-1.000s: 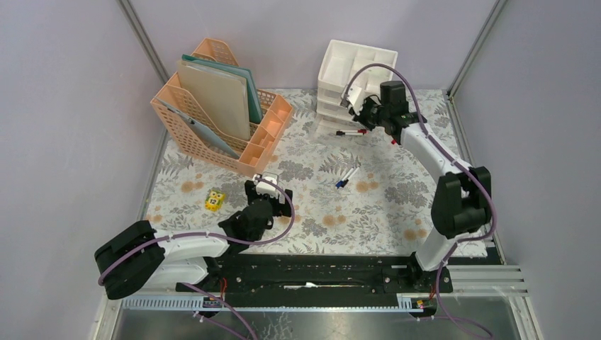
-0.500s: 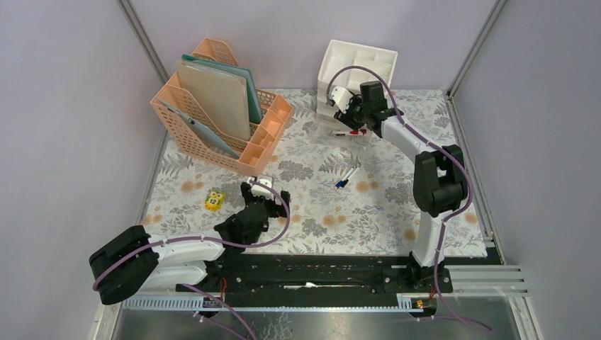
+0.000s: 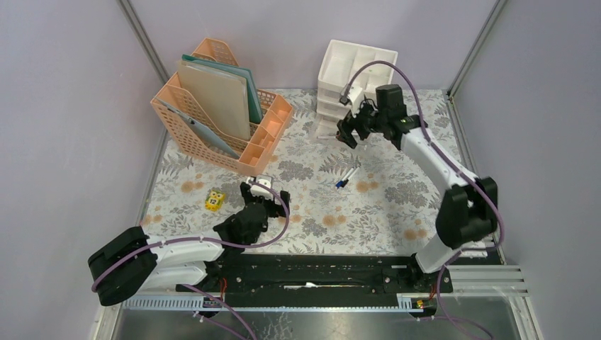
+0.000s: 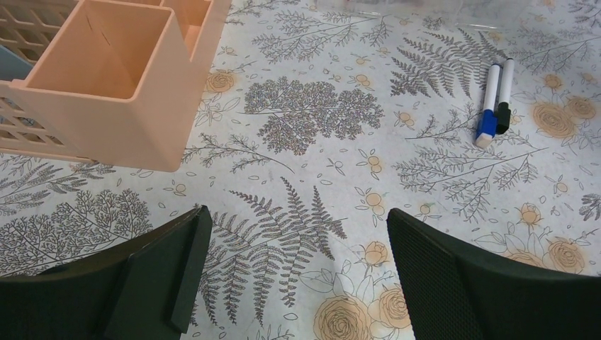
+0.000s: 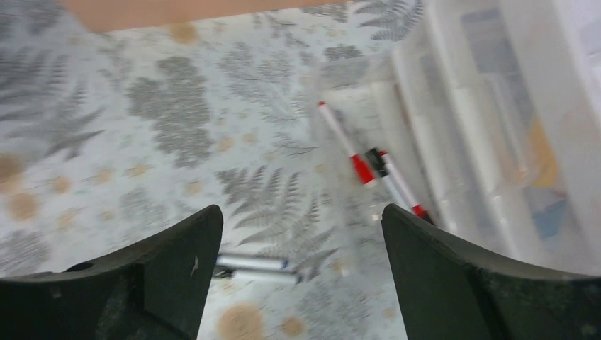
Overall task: Organize the desk
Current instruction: Place the stationery in the drawer, then pick up the stationery from the center of the board.
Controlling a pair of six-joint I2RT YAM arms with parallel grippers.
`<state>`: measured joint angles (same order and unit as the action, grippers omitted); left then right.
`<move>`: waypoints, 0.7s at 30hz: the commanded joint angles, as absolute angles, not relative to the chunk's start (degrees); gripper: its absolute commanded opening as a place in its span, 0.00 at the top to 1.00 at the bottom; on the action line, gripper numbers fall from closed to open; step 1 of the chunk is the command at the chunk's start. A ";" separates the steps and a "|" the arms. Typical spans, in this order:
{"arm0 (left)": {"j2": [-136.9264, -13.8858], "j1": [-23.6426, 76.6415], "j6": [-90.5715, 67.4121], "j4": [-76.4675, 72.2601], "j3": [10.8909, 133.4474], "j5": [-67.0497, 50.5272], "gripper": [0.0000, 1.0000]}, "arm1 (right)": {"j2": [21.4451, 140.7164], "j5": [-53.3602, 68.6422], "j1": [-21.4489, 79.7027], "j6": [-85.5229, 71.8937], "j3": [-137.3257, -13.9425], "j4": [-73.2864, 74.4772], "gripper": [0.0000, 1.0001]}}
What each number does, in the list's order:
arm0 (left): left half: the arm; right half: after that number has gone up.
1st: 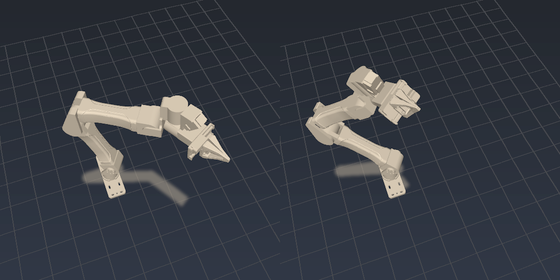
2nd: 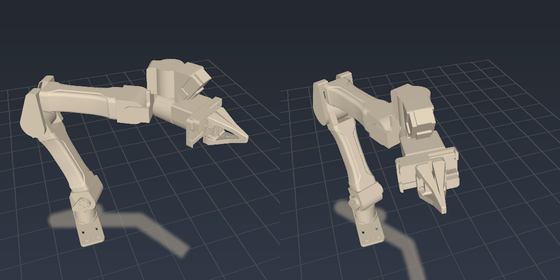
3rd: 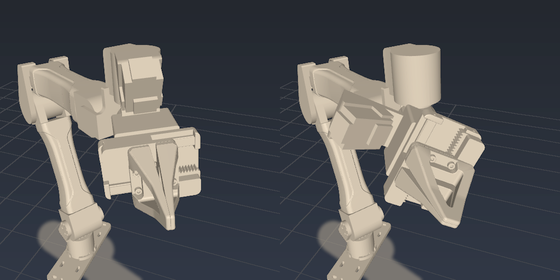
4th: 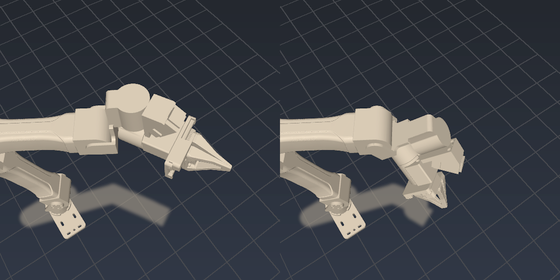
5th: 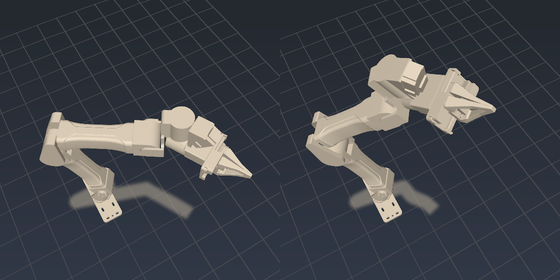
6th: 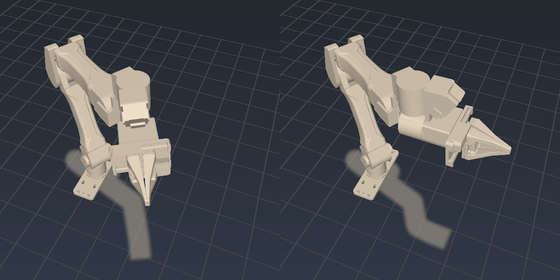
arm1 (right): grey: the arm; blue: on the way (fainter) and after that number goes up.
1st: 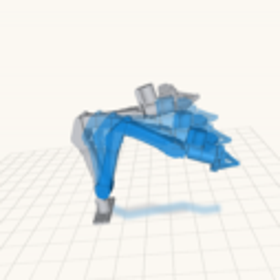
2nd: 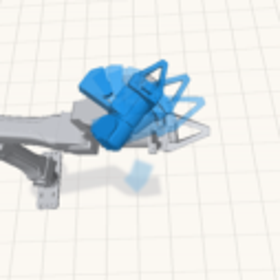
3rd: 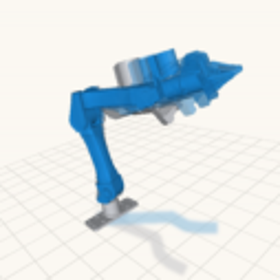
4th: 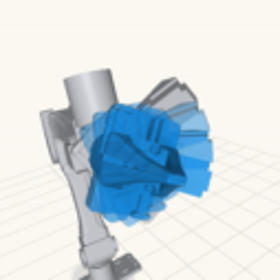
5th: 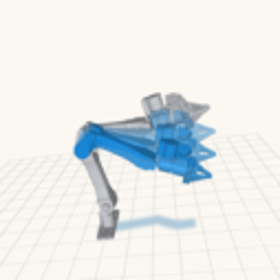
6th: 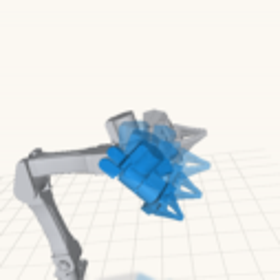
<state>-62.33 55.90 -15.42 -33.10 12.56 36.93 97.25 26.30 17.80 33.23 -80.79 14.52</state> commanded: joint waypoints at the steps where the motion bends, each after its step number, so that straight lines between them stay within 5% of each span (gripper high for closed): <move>1: -60.32 54.95 -15.86 -34.66 12.74 38.02 0.01 | 85.77 38.69 17.39 25.01 -73.35 20.00 0.07; 9: -57.76 54.76 -19.49 -27.02 18.70 28.86 0.01 | 69.74 46.19 10.65 20.34 -60.58 20.76 0.00; 21: -66.62 54.14 -28.71 -32.56 28.72 11.17 0.01 | 65.04 55.45 2.97 14.64 -52.56 14.69 0.00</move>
<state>-61.73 54.78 -25.21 -28.73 22.79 18.74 66.59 51.07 3.40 17.12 -53.41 18.37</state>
